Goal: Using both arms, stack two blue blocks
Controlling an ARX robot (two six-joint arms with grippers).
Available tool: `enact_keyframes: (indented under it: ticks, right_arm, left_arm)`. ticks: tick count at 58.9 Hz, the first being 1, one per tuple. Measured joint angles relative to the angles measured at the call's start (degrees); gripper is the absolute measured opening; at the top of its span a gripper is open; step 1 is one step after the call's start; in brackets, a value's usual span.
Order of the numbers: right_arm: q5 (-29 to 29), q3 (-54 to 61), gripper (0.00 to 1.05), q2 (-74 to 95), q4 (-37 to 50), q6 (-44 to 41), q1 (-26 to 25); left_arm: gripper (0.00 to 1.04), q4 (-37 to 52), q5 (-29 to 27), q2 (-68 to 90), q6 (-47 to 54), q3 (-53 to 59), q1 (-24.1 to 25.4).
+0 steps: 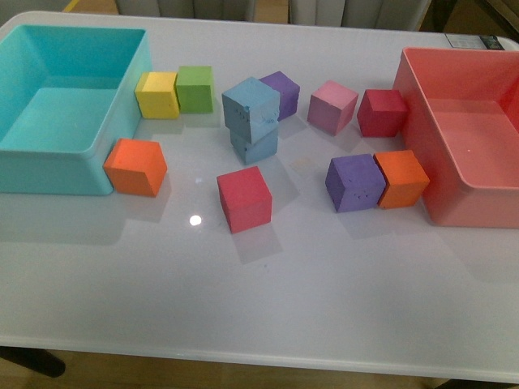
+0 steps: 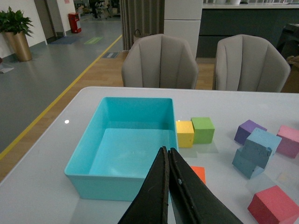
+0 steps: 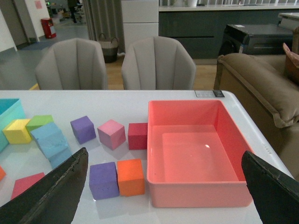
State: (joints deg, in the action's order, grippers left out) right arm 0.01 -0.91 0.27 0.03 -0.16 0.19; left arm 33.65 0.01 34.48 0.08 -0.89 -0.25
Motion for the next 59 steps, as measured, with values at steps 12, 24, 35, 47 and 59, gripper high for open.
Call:
enact_keyframes:
  ticks: [12, 24, 35, 47, 59]
  right_arm:
    - [0.0, 0.0, 0.96, 0.0, 0.0, 0.0, 0.0]
    - [0.0, 0.0, 0.96, 0.0, 0.0, 0.0, 0.0]
    - [0.0, 0.0, 0.96, 0.0, 0.0, 0.0, 0.0]
    - [0.0, 0.0, 0.96, 0.0, 0.0, 0.0, 0.0]
    - [0.0, 0.0, 0.96, 0.0, 0.0, 0.0, 0.0]
  left_arm:
    - [0.02, -7.1, 0.0, -7.7, 0.0, 0.0, 0.0]
    - [0.02, -13.1, 0.0, -13.9, 0.0, 0.0, 0.0]
    - [0.02, -17.2, 0.0, -18.1, 0.0, 0.0, 0.0]
    - [0.02, -20.8, 0.0, -21.8, 0.0, 0.0, 0.0]
    - [0.02, -30.7, 0.0, -29.6, 0.0, 0.0, 0.0]
